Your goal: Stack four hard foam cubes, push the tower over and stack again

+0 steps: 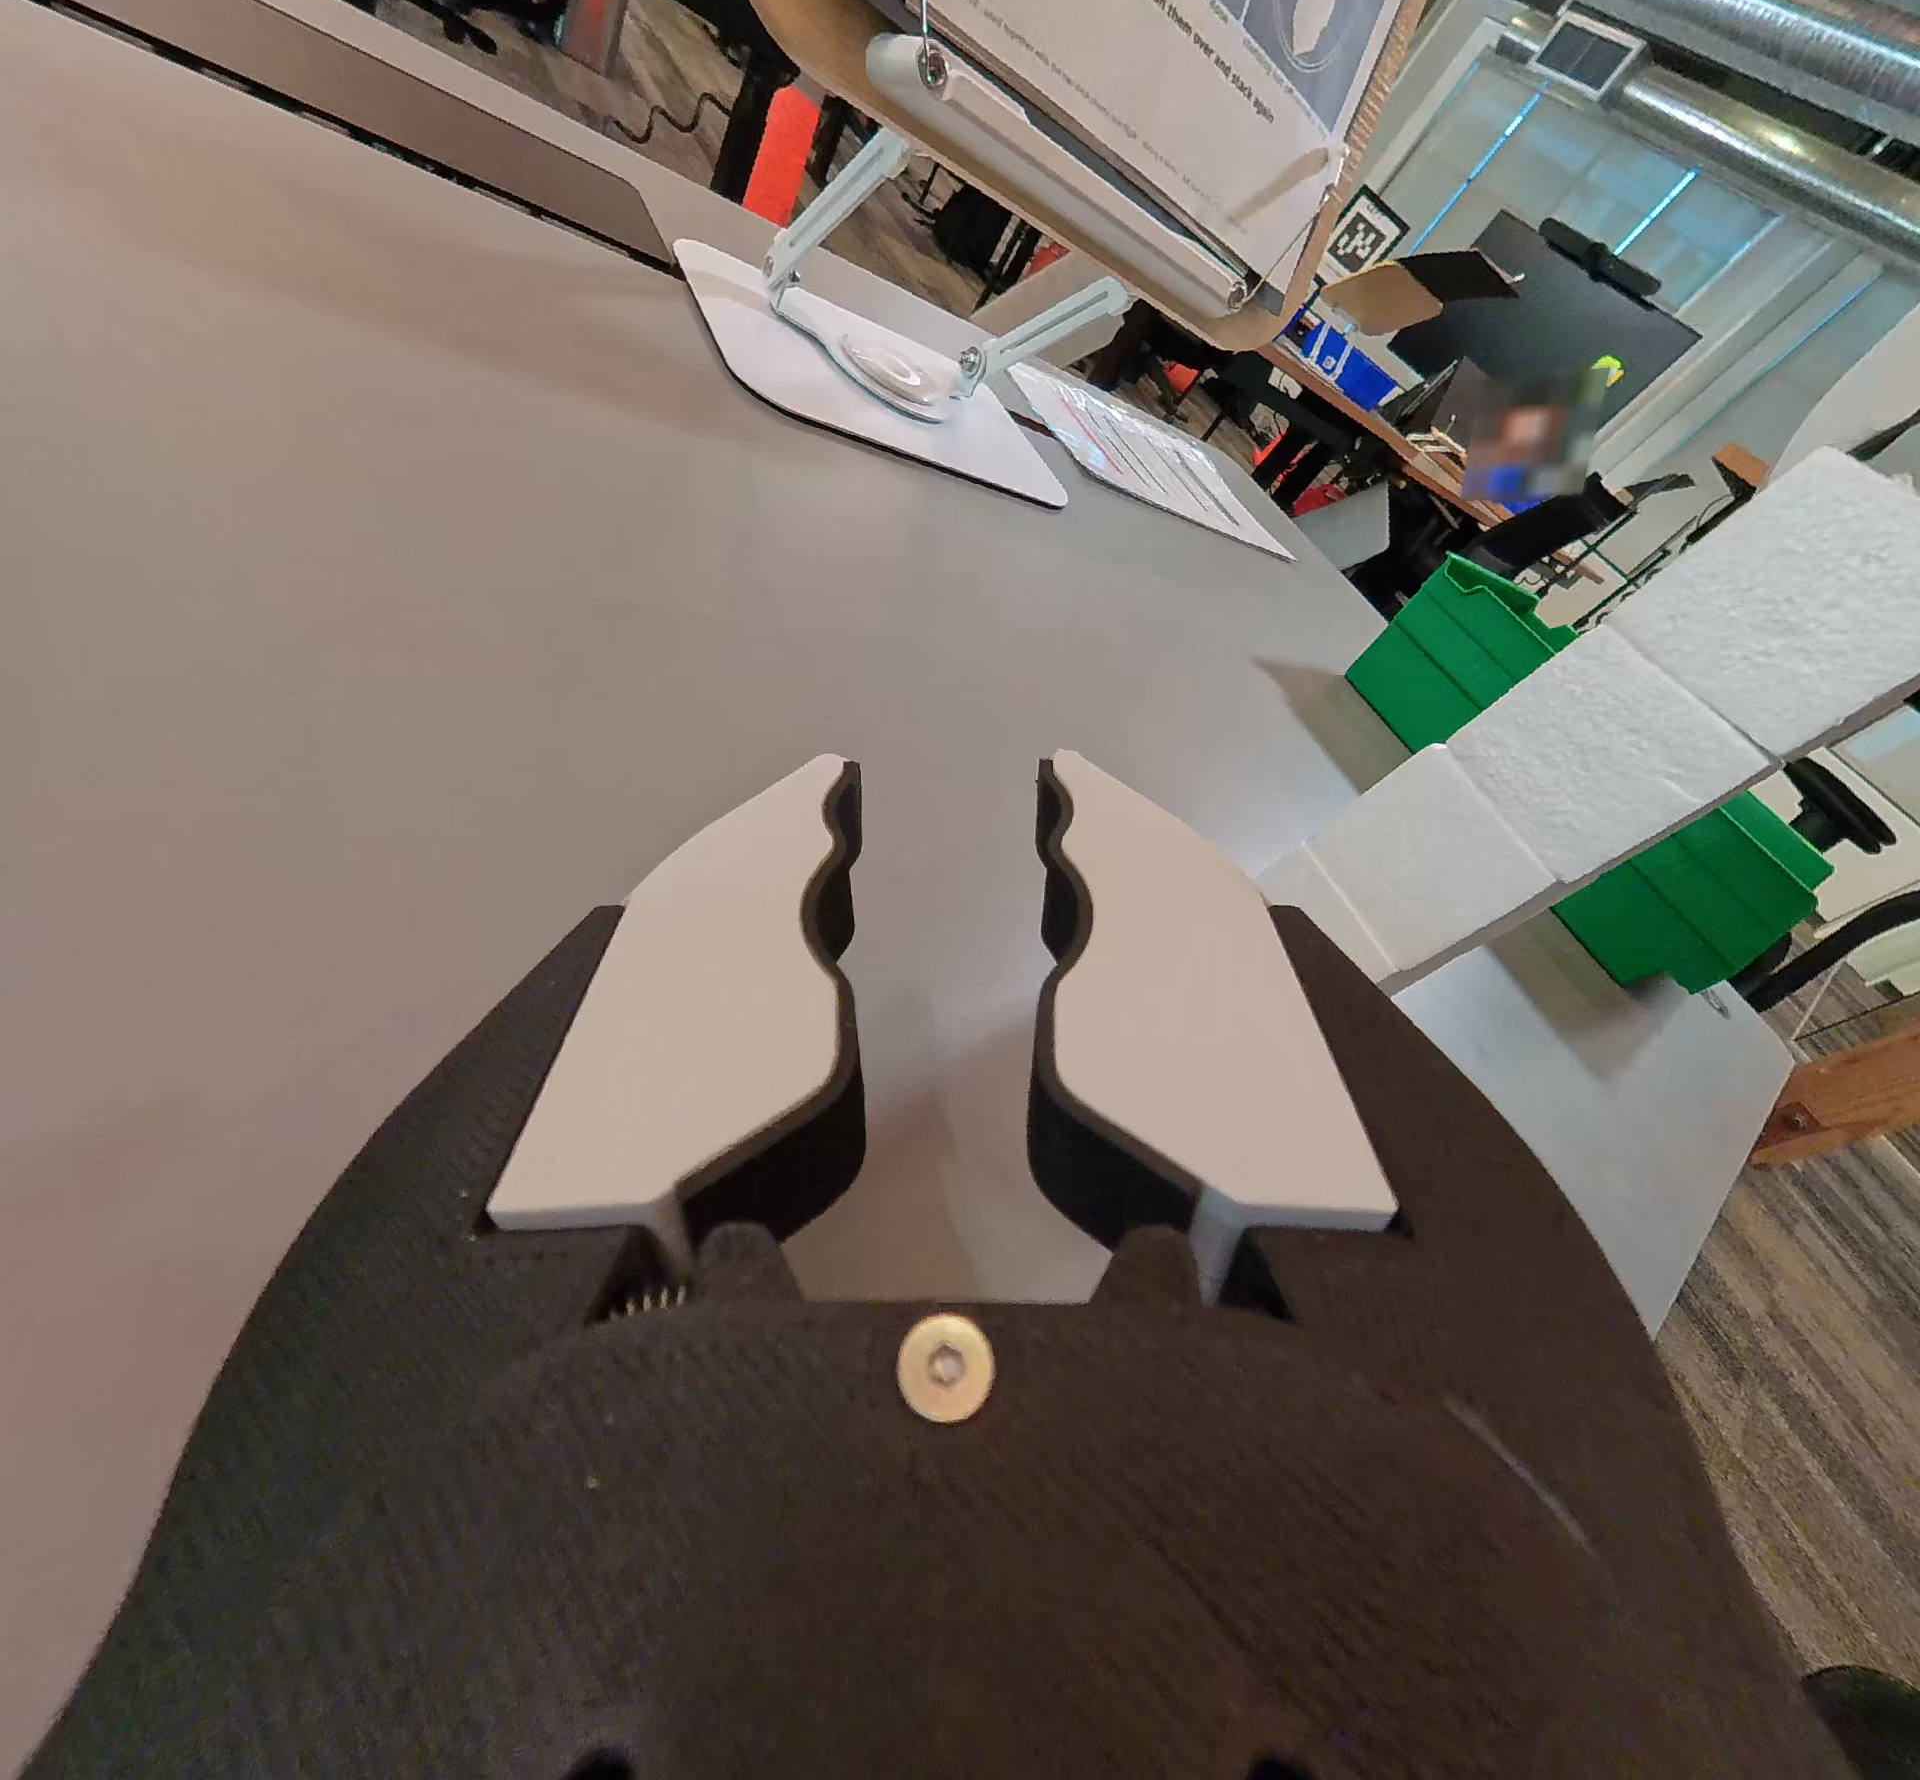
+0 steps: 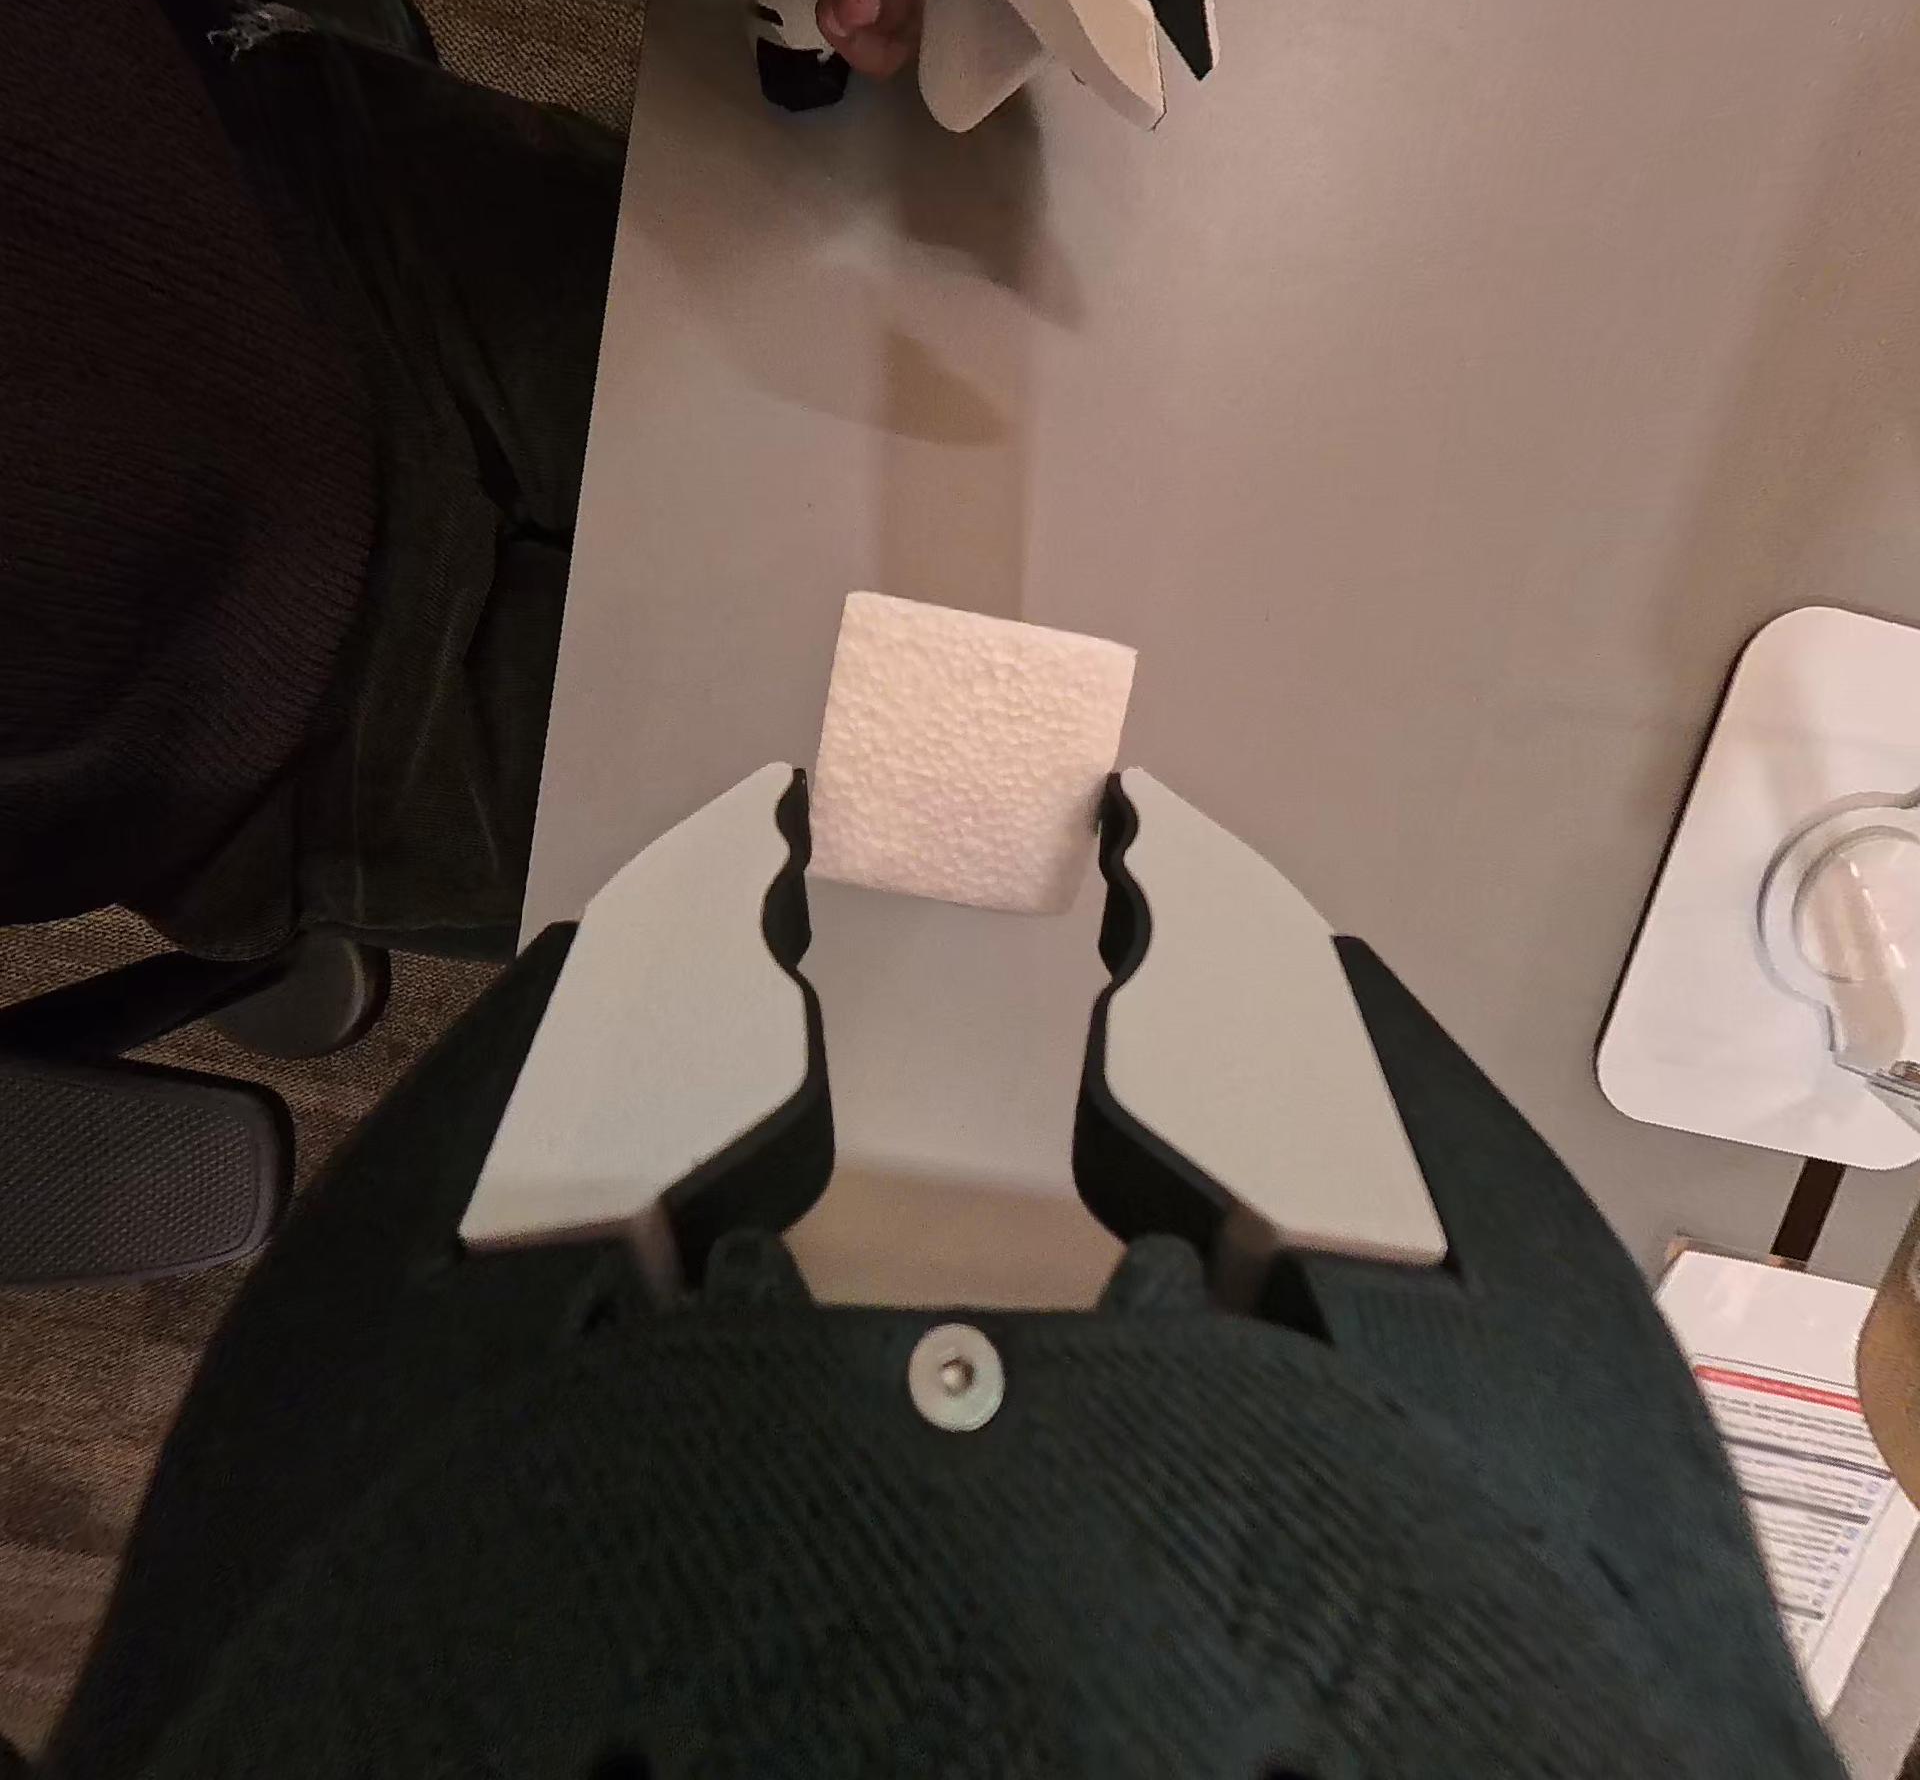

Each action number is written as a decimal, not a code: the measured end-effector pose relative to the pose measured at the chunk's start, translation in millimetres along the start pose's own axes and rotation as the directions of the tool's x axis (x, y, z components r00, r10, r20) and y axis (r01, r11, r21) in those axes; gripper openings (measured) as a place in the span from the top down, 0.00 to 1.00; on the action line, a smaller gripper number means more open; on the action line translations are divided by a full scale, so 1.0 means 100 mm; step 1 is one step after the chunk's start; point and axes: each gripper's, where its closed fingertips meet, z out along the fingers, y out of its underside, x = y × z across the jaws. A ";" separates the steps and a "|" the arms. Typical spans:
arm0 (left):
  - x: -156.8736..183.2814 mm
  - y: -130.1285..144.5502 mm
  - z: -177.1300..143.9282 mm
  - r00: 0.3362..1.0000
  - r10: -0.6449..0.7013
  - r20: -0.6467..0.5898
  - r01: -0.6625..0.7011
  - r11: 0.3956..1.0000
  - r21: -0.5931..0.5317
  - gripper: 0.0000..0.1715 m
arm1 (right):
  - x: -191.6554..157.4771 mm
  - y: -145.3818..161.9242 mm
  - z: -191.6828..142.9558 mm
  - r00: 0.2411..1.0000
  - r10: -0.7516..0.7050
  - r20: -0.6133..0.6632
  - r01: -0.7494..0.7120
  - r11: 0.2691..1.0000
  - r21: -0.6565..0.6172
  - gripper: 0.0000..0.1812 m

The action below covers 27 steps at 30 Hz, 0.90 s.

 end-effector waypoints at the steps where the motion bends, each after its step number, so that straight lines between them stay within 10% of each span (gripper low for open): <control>1: 0.00 0.00 0.00 1.000 -0.001 0.000 0.001 1.000 0.000 0.81 | 0.00 0.00 0.00 1.000 0.001 0.001 -0.001 1.000 0.001 0.70; 15: 0.01 0.01 0.00 1.000 -0.003 -0.006 0.003 1.000 -0.007 0.81 | 0.02 0.03 0.02 0.999 0.029 -0.018 -0.029 0.999 -0.017 0.57; 21: 0.01 0.01 0.00 1.000 -0.002 -0.007 0.001 1.000 -0.007 0.81 | 0.06 -0.16 -0.23 0.988 0.130 -0.089 -0.111 0.974 0.197 0.51; 24: 0.01 0.01 0.00 1.000 -0.001 -0.006 0.001 1.000 -0.006 0.81 | 0.08 -0.28 -0.54 0.951 0.240 -0.195 -0.132 0.885 0.446 0.53; 27: 0.01 0.00 0.00 1.000 0.001 -0.005 -0.001 1.000 -0.004 0.81 | -0.07 -0.28 -0.89 0.886 0.434 -0.165 -0.158 0.617 0.771 0.58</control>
